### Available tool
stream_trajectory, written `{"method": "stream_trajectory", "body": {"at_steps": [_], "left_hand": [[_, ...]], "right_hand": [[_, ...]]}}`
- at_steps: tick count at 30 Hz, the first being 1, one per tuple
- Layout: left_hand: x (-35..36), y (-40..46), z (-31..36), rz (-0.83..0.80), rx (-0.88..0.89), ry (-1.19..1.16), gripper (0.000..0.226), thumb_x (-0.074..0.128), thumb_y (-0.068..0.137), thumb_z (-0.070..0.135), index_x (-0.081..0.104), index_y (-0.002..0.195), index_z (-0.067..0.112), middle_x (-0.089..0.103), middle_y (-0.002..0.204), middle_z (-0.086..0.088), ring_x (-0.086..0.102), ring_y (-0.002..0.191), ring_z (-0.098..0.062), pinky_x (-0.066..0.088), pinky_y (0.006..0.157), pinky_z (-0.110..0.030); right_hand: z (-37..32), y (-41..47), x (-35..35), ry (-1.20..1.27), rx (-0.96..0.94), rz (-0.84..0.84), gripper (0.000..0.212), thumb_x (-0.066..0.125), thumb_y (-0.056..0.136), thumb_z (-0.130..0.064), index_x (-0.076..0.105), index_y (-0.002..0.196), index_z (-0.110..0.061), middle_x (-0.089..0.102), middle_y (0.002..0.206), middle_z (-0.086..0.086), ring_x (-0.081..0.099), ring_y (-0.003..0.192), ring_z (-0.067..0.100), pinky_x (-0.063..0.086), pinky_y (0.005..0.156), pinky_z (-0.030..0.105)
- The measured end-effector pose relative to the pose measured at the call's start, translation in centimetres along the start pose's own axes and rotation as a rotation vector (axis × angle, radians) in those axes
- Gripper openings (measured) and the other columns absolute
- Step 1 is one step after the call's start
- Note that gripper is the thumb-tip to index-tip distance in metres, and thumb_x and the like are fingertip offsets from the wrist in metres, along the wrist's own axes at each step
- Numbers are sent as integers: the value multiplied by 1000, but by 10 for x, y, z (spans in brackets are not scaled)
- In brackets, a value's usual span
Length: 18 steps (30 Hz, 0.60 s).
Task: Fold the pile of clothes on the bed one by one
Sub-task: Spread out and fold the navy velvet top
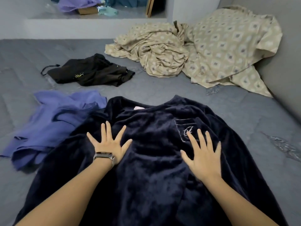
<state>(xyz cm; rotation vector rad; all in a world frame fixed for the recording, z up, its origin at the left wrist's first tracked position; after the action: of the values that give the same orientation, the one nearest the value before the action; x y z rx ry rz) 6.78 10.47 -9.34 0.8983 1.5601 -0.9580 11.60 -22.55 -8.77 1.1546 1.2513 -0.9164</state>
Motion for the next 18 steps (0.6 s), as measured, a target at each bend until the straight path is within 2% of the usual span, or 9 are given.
{"method": "stream_trajectory", "body": {"at_steps": [5,7,8,10,12,13,14,16,18], "left_hand": [[0,-13,9,-14,-56,108,61,-2,93,61,-24,143,34,-19,158,-13,-18,146,-26,-7,108,-67],[4,-32,21,-49,-49,64,64,1,97,53,-14,150,21,-15,159,-12,-14,147,-23,-5,114,-61],[6,-46,28,-67,-24,0,67,0,97,52,-9,152,14,-12,160,-11,-11,148,-22,-4,116,-57],[10,-83,43,-136,52,-138,86,-12,85,60,-3,152,7,-8,160,-11,-9,148,-22,-5,119,-47],[6,-129,57,-200,151,-203,104,-19,69,65,1,153,8,-4,161,-8,-6,148,-21,-3,120,-40],[2,-153,61,-229,181,-236,102,-14,70,67,5,153,11,-1,161,-5,-2,148,-20,1,120,-37],[-4,-176,64,-245,206,-296,93,-3,79,67,13,153,14,6,161,-2,4,148,-18,8,120,-35],[-26,-217,61,-182,221,-458,68,18,90,58,36,145,23,32,154,4,28,142,-14,25,113,-28],[-41,-259,55,-55,217,-519,61,27,83,60,55,129,30,53,132,11,49,124,-11,40,100,-28]], "right_hand": [[-4,-7,1,-42,41,-72,69,9,88,-64,9,151,-36,15,160,5,9,148,30,5,113,63],[-10,-19,2,-37,58,-148,67,-2,86,-60,0,149,-37,8,161,5,5,149,30,-5,113,58],[-11,-29,1,-24,71,-194,66,-1,86,-58,4,148,-36,13,160,6,10,148,30,-4,114,55],[-18,-56,-8,75,66,-235,63,12,90,-51,23,148,-29,35,153,10,30,142,32,9,114,50],[-29,-90,-15,141,-26,-321,61,18,93,-45,22,151,-27,26,157,6,19,146,28,6,120,42],[-32,-108,-20,224,-51,-374,58,26,96,-43,24,151,-27,23,158,1,14,148,24,5,121,38],[-32,-125,-31,320,-47,-395,53,39,95,-40,36,147,-26,32,154,-4,20,146,21,11,121,36],[-16,-151,-77,391,14,-172,38,66,80,-27,64,118,-28,60,125,-10,50,124,20,38,107,39],[20,-189,-111,354,210,32,39,82,60,-19,70,96,-30,67,103,-11,59,100,24,47,88,45]]}}
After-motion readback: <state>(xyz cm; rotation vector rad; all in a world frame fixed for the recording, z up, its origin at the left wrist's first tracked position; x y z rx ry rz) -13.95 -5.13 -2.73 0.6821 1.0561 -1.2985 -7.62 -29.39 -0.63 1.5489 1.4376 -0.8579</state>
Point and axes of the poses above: each hand's wrist, its own y-axis towards the middle knuckle, its own x-axis out of the palm, z = x × y, the point moved 10 cm from there along y, towards the middle knuckle
